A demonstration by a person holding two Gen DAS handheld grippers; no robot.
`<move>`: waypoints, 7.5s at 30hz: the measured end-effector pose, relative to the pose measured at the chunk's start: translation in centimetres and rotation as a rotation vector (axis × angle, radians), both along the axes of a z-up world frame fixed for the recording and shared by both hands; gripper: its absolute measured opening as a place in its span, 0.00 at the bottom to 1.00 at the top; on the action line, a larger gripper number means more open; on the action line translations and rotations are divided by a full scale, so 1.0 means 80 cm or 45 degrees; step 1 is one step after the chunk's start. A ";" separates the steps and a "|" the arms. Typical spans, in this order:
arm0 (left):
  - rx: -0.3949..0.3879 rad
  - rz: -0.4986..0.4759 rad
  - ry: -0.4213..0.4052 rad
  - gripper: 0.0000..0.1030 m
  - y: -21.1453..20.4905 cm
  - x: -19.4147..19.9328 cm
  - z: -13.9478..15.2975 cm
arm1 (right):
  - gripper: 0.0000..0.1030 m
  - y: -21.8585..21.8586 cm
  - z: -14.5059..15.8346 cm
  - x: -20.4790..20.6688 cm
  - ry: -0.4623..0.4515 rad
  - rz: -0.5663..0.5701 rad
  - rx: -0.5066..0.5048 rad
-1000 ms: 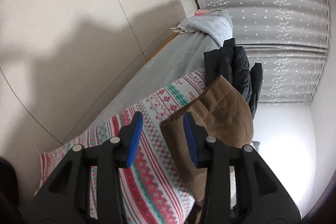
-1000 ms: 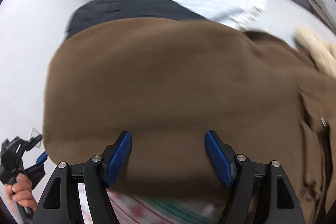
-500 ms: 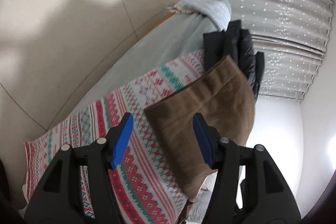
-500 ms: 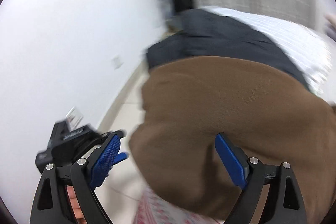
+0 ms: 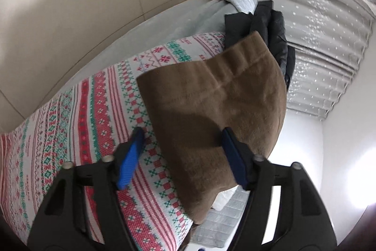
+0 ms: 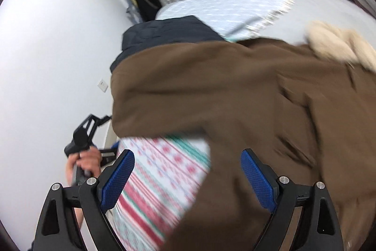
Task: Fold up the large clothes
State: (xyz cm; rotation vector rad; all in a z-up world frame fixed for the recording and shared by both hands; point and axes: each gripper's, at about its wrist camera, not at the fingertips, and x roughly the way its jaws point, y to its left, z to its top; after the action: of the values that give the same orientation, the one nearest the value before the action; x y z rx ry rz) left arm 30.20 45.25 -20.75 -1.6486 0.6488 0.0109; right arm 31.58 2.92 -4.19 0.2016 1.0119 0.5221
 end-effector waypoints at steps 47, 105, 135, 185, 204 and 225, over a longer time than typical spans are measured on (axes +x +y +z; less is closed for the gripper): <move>1.002 -1.133 -0.480 0.41 -0.558 -0.009 0.275 | 0.91 -0.429 -0.020 -0.091 0.220 -0.718 0.472; 1.545 -0.902 0.094 0.56 -0.409 -0.024 0.168 | 0.28 -0.394 -0.007 -0.027 -0.073 -0.605 -0.254; 1.728 -1.221 0.097 0.57 -0.448 -0.258 0.159 | 0.39 -0.422 -0.054 -0.340 0.248 -0.059 -0.243; 1.062 -0.685 -0.134 0.15 -0.337 -0.362 0.259 | 0.10 -0.622 0.059 -0.494 -0.159 -0.795 0.351; 0.930 -0.863 0.114 0.51 -0.329 -0.343 0.151 | 0.57 -0.635 -0.047 -0.458 0.290 -0.899 0.335; 1.007 -0.761 0.044 0.15 -0.319 -0.370 0.200 | 0.10 -0.625 0.022 -0.491 -0.021 -0.875 0.475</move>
State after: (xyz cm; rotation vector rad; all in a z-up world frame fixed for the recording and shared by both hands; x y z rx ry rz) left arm 0.56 19.75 -4.73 -0.6637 0.9871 -0.1224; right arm -7.69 -47.11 -2.41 0.8416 0.7570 0.0751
